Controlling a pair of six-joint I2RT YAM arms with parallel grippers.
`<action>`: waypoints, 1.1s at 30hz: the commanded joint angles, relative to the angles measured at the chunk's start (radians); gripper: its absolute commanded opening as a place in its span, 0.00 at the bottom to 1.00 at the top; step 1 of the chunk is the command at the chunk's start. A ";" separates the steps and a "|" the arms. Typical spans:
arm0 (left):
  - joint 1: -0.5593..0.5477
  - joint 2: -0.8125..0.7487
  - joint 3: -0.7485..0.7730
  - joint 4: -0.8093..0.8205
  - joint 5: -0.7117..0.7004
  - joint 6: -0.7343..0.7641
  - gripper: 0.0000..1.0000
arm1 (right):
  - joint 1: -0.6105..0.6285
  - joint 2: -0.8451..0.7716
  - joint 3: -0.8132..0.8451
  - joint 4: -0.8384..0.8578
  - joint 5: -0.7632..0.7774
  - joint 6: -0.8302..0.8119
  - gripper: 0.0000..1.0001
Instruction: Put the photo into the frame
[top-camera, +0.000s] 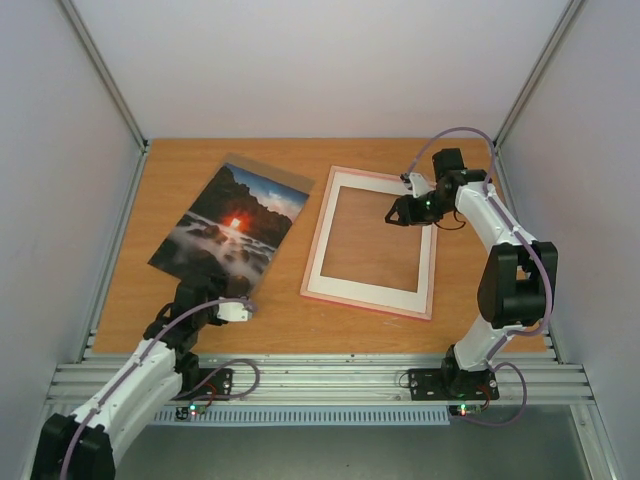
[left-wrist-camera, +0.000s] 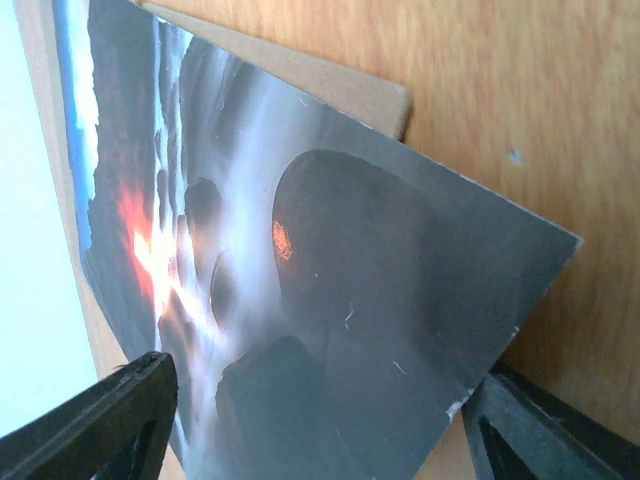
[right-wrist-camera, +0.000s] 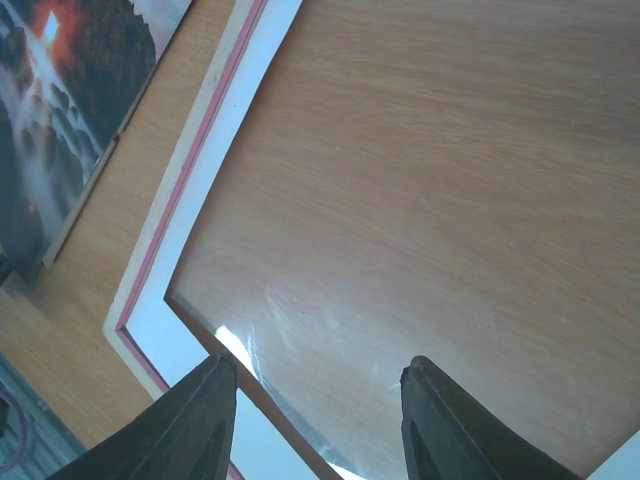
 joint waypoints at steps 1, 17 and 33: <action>0.004 0.082 -0.046 0.118 0.103 0.033 0.74 | 0.005 -0.023 0.023 -0.002 0.014 -0.012 0.46; 0.004 0.079 0.132 -0.027 0.212 -0.094 0.09 | 0.017 -0.010 0.058 0.009 -0.008 -0.047 0.46; 0.003 0.132 0.526 -0.333 0.337 -0.342 0.00 | 0.362 -0.154 -0.156 0.515 -0.073 -0.521 0.71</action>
